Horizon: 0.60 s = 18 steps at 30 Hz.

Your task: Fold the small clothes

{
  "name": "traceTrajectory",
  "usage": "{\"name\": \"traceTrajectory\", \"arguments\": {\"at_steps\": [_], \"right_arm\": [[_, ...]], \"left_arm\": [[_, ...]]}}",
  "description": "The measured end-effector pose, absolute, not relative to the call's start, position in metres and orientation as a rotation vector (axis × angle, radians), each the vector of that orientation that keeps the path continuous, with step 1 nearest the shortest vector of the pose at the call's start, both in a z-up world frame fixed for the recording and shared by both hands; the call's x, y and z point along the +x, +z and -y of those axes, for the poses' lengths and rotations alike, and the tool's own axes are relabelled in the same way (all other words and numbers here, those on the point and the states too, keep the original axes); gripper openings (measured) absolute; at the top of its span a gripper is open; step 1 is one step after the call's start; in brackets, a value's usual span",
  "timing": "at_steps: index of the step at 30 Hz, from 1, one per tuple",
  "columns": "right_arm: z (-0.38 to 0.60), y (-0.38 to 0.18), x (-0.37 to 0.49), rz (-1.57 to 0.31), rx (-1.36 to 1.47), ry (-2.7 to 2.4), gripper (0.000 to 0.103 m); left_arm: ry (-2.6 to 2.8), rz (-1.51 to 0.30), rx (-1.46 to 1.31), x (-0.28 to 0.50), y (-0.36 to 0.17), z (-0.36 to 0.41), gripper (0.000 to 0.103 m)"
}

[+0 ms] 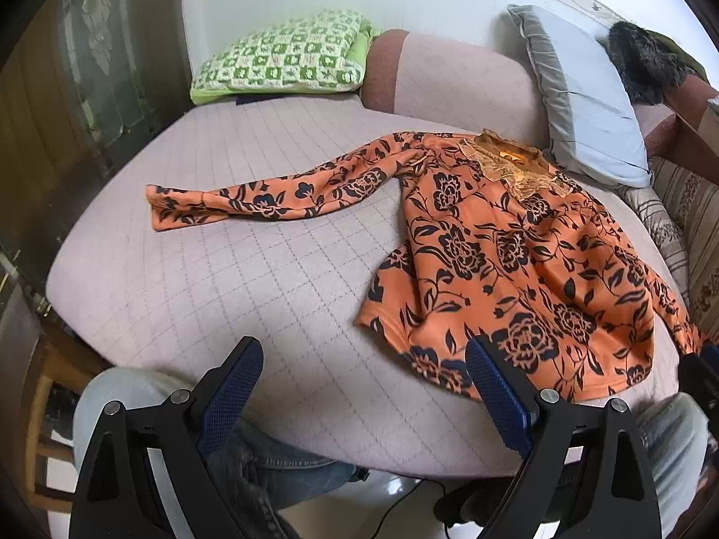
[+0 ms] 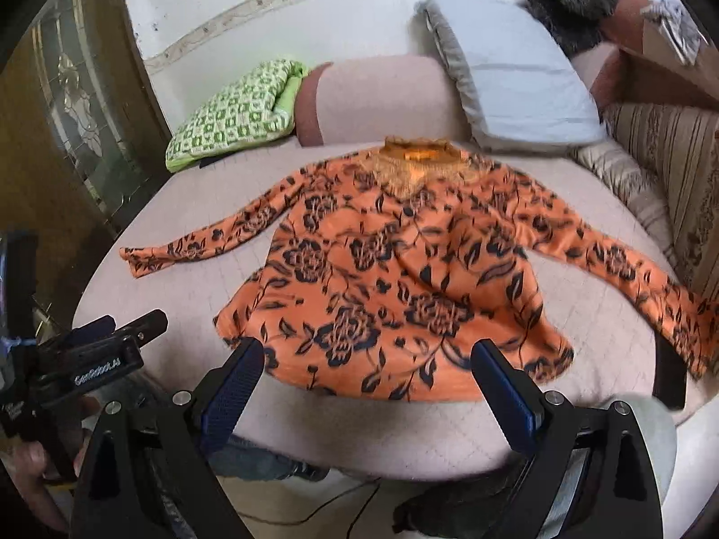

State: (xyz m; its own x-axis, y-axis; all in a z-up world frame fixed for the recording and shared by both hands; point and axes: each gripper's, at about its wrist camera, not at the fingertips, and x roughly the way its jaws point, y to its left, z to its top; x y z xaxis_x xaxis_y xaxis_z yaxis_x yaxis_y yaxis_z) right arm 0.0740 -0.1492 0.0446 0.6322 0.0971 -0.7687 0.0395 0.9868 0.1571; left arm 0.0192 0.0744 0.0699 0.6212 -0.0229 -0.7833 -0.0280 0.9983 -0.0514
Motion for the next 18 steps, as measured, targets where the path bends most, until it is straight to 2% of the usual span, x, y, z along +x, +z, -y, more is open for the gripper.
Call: {"name": "traceTrajectory", "arguments": {"at_steps": [9,18], "right_arm": [[0.217,0.035,0.105,-0.873,0.379,0.049,0.094],[0.335,0.011,0.118,-0.869,0.591,-0.111,0.092]], "left_arm": [[-0.107,-0.890,-0.100,0.063,0.065,-0.064,0.092],[-0.390,-0.901,-0.040,0.081,0.073,0.035,0.092]]}}
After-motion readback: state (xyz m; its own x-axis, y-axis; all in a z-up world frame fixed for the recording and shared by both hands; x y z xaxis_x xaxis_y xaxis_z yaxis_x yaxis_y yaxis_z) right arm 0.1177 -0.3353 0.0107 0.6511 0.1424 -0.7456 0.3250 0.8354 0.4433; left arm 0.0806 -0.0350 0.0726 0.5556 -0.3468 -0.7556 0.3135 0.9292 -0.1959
